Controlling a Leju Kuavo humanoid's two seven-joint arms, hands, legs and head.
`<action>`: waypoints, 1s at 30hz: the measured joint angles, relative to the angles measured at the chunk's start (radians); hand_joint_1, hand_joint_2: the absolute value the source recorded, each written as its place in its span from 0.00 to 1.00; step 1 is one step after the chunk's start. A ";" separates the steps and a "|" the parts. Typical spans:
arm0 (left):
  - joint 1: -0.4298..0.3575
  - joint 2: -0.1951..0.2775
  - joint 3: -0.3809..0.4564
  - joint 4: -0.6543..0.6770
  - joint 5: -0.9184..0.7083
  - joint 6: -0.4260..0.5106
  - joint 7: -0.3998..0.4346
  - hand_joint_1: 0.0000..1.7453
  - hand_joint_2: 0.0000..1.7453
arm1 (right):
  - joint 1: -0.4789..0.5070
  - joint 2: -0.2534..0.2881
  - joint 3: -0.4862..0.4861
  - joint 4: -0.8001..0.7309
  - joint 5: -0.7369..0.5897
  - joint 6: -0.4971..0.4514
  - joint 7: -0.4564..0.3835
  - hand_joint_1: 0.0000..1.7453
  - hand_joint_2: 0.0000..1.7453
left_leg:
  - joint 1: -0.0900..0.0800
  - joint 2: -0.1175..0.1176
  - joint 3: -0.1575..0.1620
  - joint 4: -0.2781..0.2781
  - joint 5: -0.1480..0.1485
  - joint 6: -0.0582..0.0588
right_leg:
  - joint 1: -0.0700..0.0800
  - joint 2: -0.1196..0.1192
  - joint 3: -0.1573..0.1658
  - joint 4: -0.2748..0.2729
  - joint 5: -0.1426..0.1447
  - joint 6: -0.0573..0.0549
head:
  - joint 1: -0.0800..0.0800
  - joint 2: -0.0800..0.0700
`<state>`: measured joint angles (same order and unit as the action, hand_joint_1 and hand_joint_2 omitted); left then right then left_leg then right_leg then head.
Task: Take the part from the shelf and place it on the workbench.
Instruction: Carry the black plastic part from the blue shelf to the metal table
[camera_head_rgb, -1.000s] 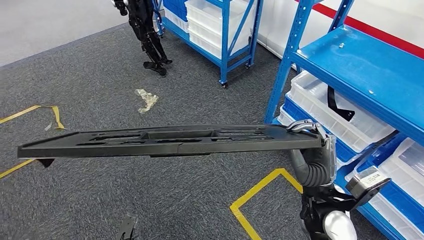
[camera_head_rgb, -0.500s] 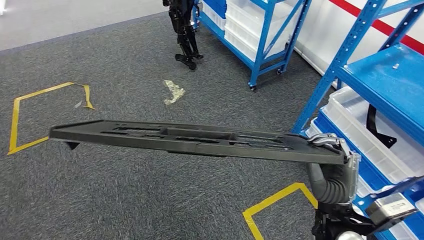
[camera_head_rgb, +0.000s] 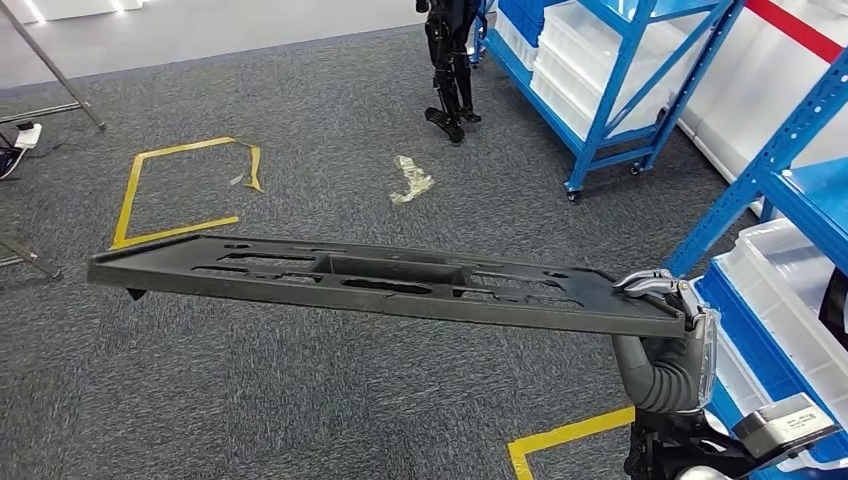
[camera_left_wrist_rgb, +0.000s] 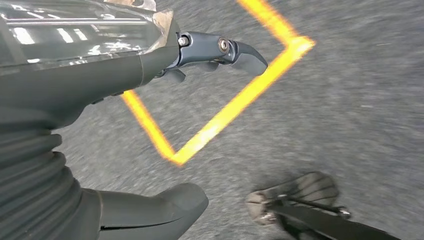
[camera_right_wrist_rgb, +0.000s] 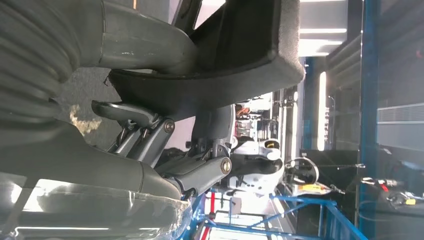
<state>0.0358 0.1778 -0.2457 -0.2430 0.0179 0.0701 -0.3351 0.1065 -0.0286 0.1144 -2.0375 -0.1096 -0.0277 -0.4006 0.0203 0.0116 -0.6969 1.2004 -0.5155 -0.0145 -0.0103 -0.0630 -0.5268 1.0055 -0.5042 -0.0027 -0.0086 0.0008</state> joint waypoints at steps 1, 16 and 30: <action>-0.007 -0.001 0.000 0.008 -0.004 0.000 0.012 0.00 1.00 | -0.003 0.001 0.000 0.000 0.000 0.000 0.003 1.00 1.00 | -0.002 0.019 0.042 -0.074 0.027 0.003 | 0.003 -0.011 0.002 0.000 -0.002 0.002 | -0.001 0.000; -0.032 -0.032 0.089 0.070 0.158 -0.117 0.215 0.00 1.00 | -0.003 0.008 -0.009 0.003 0.007 -0.013 0.008 1.00 1.00 | -0.010 -0.097 0.107 -0.204 0.081 0.057 | -0.003 0.090 -0.072 0.136 -0.047 0.057 | 0.014 0.000; -0.016 -0.183 0.160 0.074 0.198 0.016 0.171 0.00 1.00 | 0.023 0.031 -0.049 -0.009 0.037 0.015 -0.009 1.00 1.00 | 0.003 -0.005 -0.018 0.029 -0.011 0.003 | -0.005 -0.007 -0.003 -0.009 0.009 0.005 | 0.000 0.000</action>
<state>0.0197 -0.0052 -0.0856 -0.1686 0.2161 0.0861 -0.1636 0.1294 0.0027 0.0651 -2.0468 -0.0721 -0.0125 -0.4093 0.0231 0.0068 -0.7152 1.2298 -0.5265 -0.0110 -0.0149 -0.0696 -0.5296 0.9965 -0.4949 0.0018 -0.0088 0.0008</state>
